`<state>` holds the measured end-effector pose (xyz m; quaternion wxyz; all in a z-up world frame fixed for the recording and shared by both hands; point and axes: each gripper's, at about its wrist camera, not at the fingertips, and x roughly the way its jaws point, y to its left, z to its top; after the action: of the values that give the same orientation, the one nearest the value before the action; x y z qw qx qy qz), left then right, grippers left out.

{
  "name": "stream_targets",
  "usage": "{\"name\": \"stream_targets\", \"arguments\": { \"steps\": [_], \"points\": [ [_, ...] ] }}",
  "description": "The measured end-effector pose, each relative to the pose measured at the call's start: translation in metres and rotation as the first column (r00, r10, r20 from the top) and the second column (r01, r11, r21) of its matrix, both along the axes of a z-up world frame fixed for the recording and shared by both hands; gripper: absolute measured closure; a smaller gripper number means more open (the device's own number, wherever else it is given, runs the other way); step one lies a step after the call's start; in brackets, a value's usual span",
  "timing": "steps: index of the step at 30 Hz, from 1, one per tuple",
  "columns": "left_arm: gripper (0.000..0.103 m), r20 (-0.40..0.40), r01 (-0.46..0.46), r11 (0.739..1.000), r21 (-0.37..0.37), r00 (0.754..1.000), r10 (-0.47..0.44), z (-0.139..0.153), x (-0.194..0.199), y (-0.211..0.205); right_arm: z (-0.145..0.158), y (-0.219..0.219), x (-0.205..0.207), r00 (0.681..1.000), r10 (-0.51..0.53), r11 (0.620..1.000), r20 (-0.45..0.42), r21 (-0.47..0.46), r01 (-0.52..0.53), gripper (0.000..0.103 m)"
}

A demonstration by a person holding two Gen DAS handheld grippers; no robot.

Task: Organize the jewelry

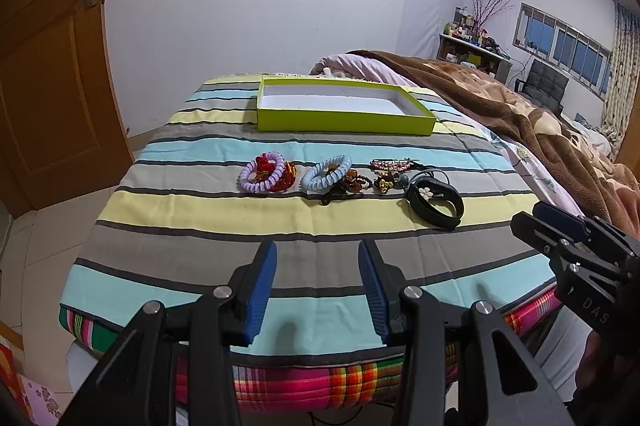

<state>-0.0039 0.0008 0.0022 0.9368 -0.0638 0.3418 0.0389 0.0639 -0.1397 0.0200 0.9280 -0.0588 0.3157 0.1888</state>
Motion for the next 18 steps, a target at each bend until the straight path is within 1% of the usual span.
{"name": "stream_targets", "arguments": {
  "steps": [18],
  "points": [
    [0.059,0.014,-0.007,1.000,0.011,1.000,0.007,0.0007,-0.0010,0.0011,0.0014,0.0007,0.0002,1.000,-0.001,1.000,0.002,-0.001,0.001,0.063]
  ]
}}
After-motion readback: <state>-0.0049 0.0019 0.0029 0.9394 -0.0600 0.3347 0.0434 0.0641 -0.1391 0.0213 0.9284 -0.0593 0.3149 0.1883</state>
